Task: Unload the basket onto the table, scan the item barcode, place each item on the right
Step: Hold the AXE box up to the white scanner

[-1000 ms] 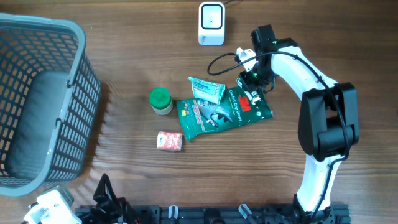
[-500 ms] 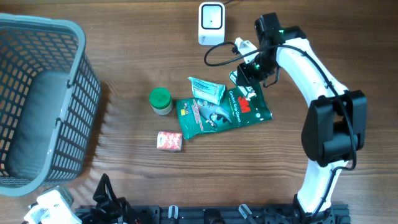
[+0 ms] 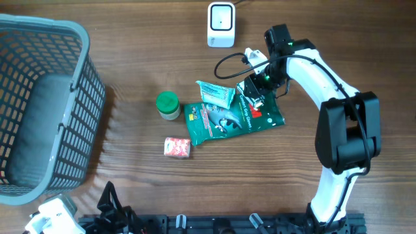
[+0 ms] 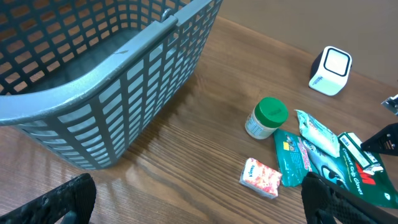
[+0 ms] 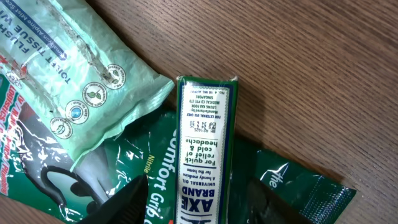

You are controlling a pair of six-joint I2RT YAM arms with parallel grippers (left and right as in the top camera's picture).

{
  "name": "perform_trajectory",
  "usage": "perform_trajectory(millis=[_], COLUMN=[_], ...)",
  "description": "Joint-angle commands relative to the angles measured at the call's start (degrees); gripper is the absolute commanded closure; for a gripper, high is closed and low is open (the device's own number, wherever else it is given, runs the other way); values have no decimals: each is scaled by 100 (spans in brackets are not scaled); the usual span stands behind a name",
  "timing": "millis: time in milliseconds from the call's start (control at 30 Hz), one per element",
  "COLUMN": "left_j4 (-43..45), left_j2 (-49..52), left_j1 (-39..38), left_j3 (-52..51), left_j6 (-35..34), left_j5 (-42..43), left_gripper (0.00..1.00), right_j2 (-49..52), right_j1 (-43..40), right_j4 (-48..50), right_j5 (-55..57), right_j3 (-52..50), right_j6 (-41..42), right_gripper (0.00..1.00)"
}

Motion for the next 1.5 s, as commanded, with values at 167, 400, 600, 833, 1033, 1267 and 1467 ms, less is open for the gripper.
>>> perform_trajectory(millis=[167, 400, 600, 833, 1033, 1267, 1467], left_j4=[17, 17, 20, 17, 20, 20, 17], left_j2=[-26, -26, -26, -26, -26, -26, -26], left_j1=[35, 35, 35, 35, 35, 35, 35], left_j3=[0, 0, 0, 0, 0, 0, 0], left_j6=[-11, -9, -9, -9, -9, -9, -9], left_j5=[24, 24, 24, 24, 24, 24, 24], left_gripper=[0, 0, 0, 0, 0, 0, 0], right_j2=[22, 20, -199, -422, -422, -393, -168], right_j1=[240, 254, 144, -87, -101, -94, 48], right_j4=[428, 579, -584, -2033, -1652, 1773, 3574], right_j5=[520, 494, -960, -2946, -2621, -101, 649], right_j3=[-557, -509, 463, 684, 684, 684, 684], right_j6=[17, 402, -164, -1390, -1349, -496, -481], right_gripper=[57, 86, 88, 89, 89, 88, 85])
